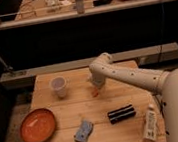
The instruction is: Place the pepper in the ceramic cup
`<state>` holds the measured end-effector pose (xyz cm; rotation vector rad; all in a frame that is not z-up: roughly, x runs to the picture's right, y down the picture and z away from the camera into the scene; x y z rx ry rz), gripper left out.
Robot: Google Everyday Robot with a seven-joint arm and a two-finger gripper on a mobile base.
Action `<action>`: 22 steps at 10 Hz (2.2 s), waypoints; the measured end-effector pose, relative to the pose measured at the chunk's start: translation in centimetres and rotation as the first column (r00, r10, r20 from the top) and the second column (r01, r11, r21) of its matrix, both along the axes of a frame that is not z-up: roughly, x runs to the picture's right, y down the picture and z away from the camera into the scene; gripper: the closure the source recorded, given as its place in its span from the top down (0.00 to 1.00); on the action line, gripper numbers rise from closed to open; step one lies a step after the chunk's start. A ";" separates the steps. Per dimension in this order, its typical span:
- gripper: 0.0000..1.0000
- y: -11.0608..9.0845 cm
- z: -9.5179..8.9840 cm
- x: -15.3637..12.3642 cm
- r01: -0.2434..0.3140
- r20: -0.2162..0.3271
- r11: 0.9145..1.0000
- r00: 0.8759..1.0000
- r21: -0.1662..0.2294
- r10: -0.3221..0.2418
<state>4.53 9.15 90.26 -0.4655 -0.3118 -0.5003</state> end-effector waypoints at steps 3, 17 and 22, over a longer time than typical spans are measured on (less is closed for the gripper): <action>0.80 0.1 -0.1 -0.5 0.010 0.014 1.000 1.000 0.002 -0.010; 0.80 -1.1 -1.1 -0.3 0.103 0.088 0.995 0.991 -0.005 -0.102; 0.80 0.4 0.4 -0.2 0.138 0.111 0.990 0.985 -0.018 -0.135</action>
